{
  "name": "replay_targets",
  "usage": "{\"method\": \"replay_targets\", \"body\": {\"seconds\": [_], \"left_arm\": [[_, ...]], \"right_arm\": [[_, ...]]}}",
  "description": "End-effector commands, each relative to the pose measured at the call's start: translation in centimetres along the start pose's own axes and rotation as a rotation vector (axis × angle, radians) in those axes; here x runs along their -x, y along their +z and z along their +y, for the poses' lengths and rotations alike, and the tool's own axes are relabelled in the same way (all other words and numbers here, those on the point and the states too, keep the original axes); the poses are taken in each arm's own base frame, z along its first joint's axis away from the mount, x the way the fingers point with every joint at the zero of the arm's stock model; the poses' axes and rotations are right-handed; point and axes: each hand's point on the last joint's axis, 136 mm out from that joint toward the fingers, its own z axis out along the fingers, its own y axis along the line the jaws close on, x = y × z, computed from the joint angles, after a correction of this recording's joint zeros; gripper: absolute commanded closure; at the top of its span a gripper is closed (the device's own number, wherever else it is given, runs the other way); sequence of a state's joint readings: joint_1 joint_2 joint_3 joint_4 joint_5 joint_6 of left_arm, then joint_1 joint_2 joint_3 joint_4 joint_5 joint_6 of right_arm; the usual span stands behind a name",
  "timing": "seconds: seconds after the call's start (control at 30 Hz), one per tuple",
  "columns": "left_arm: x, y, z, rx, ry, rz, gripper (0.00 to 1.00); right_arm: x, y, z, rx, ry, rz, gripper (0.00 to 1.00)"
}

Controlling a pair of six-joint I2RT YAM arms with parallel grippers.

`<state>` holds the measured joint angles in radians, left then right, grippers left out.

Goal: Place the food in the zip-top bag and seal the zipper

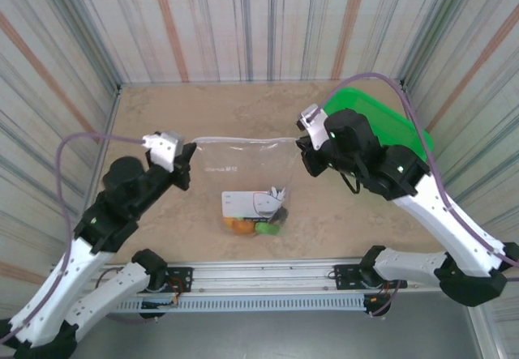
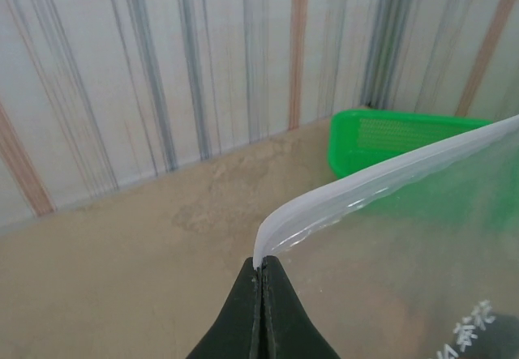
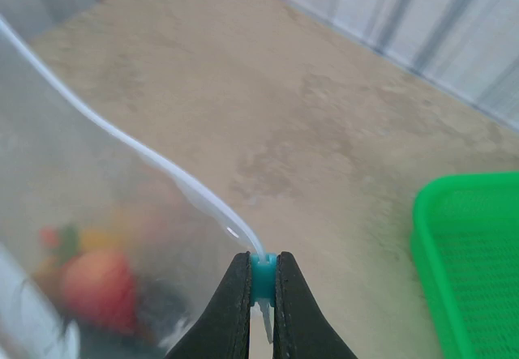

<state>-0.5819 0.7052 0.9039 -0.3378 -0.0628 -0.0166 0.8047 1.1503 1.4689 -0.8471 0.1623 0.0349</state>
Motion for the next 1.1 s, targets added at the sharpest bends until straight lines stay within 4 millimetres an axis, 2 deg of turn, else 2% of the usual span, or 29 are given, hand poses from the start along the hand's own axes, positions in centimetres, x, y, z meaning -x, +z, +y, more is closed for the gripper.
{"method": "replay_targets", "body": {"seconds": [0.0,0.1,0.13,0.17,0.2,0.23,0.27,0.3,0.37,0.4,0.43,0.57,0.67,0.73,0.77,0.87,0.97,1.03,1.07], "left_arm": [[-4.3,5.9,2.6,0.061,-0.14,0.158,1.0],[-6.8,11.7,5.8,0.123,-0.255,0.21,1.0],[-7.6,13.7,6.6,0.142,-0.262,0.236,1.0],[-8.5,15.9,7.3,0.159,-0.252,0.26,1.0],[-9.2,17.6,8.0,0.171,-0.254,0.283,0.99],[-10.1,19.5,8.4,0.164,-0.259,0.321,0.78],[-11.0,21.1,8.7,0.151,-0.267,0.358,0.55],[-11.8,22.0,9.2,0.162,-0.285,0.391,0.42],[-12.6,22.7,9.6,0.182,-0.31,0.393,0.24],[-12.2,22.7,9.6,0.178,-0.309,0.362,0.09],[-11.5,22.5,9.6,0.181,-0.303,0.33,0.01],[-8.9,20.6,10.1,0.213,-0.264,0.253,0.01],[-6.4,18.5,10.0,0.224,-0.23,0.188,0.01],[-4.7,16.6,9.5,0.223,-0.193,0.129,0.01],[-4.2,15.8,9.4,0.227,-0.182,0.104,0.01],[-2.5,13.2,8.6,0.229,-0.143,0.022,0.01],[-2.0,11.3,7.2,0.179,-0.16,-0.013,0.01],[-2.1,10.2,5.0,0.095,-0.162,-0.035,0.01],[-2.1,9.5,4.0,0.066,-0.148,-0.042,0.01]], "right_arm": [[-0.9,6.0,-3.4,-0.094,0.051,0.058,1.0],[-0.6,11.5,-7.4,-0.144,0.132,0.052,1.0],[-0.5,13.4,-8.7,-0.164,0.15,0.059,0.92],[-0.3,15.0,-9.8,-0.191,0.163,0.062,0.7],[-0.4,16.3,-10.7,-0.215,0.174,0.075,0.55],[-0.5,17.4,-11.7,-0.244,0.191,0.087,0.46],[-0.4,18.1,-12.3,-0.254,0.201,0.098,0.43],[-0.4,18.3,-12.4,-0.248,0.206,0.101,0.43],[-0.1,18.1,-12.2,-0.23,0.207,0.088,0.4],[-0.1,17.7,-12.2,-0.233,0.209,0.082,0.38],[-0.1,17.2,-12.3,-0.237,0.209,0.076,0.38],[-0.7,14.8,-12.4,-0.257,0.231,0.069,0.34],[-1.8,12.2,-12.5,-0.296,0.282,0.062,0.33],[-3.4,10.0,-13.8,-0.398,0.334,0.055,0.21],[-4.1,8.7,-14.6,-0.449,0.363,0.049,0.19],[-7.5,4.8,-17.8,-0.573,0.53,0.005,0.22],[-12.1,1.3,-21.5,-0.695,0.775,-0.036,0.23],[-16.1,-1.3,-24.0,-0.867,0.91,-0.017,0.23],[-17.4,-2.4,-24.8,-0.946,0.946,-0.01,0.22]]}}
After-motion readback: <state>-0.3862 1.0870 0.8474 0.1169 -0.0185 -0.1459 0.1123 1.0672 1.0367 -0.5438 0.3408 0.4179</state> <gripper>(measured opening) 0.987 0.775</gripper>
